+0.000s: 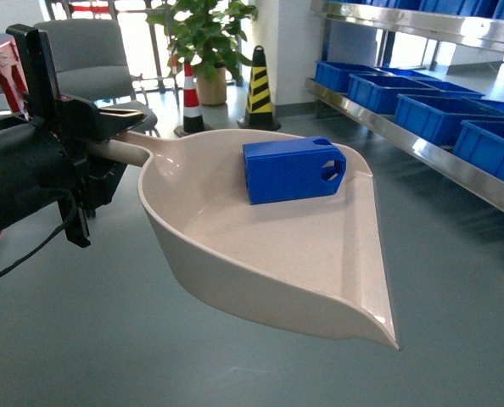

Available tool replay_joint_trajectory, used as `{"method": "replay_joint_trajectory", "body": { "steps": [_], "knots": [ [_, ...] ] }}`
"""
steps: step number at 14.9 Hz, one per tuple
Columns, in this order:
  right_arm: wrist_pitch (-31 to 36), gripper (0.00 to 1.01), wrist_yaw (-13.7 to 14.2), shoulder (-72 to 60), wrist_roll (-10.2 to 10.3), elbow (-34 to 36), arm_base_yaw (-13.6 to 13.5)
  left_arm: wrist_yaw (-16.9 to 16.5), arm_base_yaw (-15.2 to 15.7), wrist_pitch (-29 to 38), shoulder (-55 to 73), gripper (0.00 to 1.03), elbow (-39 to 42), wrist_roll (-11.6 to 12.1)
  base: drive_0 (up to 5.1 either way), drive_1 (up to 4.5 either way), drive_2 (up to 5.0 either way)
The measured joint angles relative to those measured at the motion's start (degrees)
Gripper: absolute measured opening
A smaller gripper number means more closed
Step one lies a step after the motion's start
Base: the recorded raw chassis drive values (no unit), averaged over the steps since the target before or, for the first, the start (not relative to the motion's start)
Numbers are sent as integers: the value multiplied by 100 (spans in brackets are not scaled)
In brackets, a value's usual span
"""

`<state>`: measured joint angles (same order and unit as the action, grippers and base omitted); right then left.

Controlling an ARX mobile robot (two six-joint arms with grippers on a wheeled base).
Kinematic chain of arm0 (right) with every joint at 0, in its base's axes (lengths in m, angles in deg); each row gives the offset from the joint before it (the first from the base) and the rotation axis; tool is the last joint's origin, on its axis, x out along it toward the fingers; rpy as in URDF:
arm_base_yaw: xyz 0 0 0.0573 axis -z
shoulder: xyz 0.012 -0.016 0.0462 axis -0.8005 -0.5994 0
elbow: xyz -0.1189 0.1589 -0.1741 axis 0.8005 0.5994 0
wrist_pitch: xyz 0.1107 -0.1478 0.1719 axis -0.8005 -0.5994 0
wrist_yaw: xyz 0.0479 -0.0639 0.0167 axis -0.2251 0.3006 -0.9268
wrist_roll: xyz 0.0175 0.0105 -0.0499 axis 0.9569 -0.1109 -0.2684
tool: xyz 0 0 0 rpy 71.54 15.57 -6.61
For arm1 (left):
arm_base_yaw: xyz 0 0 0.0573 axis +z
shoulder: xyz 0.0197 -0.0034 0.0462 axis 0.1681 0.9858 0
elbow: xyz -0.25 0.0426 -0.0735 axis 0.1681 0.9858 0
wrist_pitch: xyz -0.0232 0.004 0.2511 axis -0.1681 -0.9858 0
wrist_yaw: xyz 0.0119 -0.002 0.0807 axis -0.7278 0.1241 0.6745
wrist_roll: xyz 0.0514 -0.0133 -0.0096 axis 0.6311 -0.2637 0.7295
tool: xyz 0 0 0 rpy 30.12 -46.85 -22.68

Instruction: Place part in tray to right shelf

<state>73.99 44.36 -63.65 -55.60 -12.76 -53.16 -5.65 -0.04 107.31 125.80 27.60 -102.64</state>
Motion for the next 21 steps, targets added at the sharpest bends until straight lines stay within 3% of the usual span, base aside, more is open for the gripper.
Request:
{"method": "replay_joint_trajectory", "body": {
  "steps": [21],
  "knots": [
    [0, 98, 0, 0, 0, 0, 0, -13, -7, 2, 0, 13, 0, 0, -159, -159, -159]
  ]
}}
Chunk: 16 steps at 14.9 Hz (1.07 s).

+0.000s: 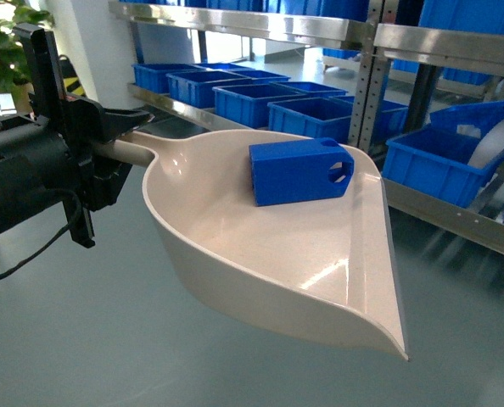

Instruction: Place part in tray to right shelf

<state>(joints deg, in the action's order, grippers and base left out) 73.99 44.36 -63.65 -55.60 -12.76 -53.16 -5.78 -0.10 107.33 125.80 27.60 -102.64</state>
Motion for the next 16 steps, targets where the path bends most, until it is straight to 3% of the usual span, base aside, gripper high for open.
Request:
{"method": "replay_joint_trajectory", "body": {
  "steps": [16],
  "knots": [
    [0, 98, 0, 0, 0, 0, 0, 4, 11, 0, 0, 13, 0, 0, -162, -162, -162]
  ]
}}
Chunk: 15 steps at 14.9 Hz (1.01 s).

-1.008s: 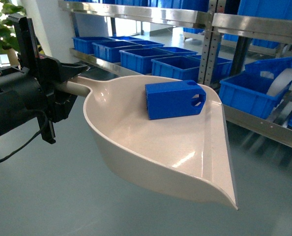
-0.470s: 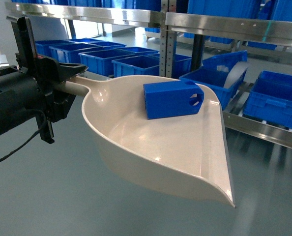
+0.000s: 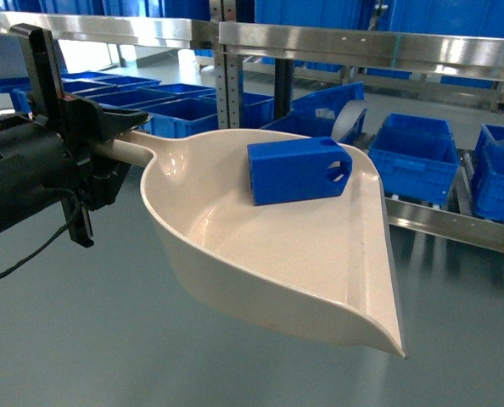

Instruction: Place part in tray to right shelf

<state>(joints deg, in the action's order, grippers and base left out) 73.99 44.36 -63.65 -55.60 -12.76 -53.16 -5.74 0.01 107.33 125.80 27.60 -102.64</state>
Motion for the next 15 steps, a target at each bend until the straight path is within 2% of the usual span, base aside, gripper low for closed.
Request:
{"method": "replay_joint_trajectory", "body": {
  "steps": [15],
  "knots": [
    [0, 98, 0, 0, 0, 0, 0, -2, -15, 0, 0, 13, 0, 0, -162, -162, -162]
  ]
}}
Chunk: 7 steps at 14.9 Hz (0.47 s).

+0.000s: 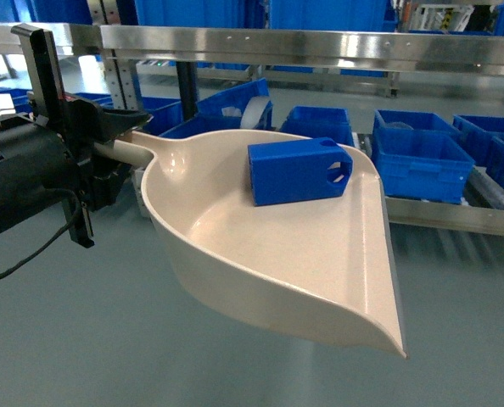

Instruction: Place part in tray to right shelf

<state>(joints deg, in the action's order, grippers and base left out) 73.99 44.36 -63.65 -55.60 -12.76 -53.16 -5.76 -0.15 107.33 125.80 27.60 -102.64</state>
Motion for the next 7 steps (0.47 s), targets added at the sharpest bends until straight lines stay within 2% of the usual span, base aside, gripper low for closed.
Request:
{"method": "replay_joint_trajectory", "body": {
  "steps": [7],
  "knots": [
    [0, 98, 0, 0, 0, 0, 0, 0, 11, 0, 0, 13, 0, 0, -162, -162, -162]
  ]
}}
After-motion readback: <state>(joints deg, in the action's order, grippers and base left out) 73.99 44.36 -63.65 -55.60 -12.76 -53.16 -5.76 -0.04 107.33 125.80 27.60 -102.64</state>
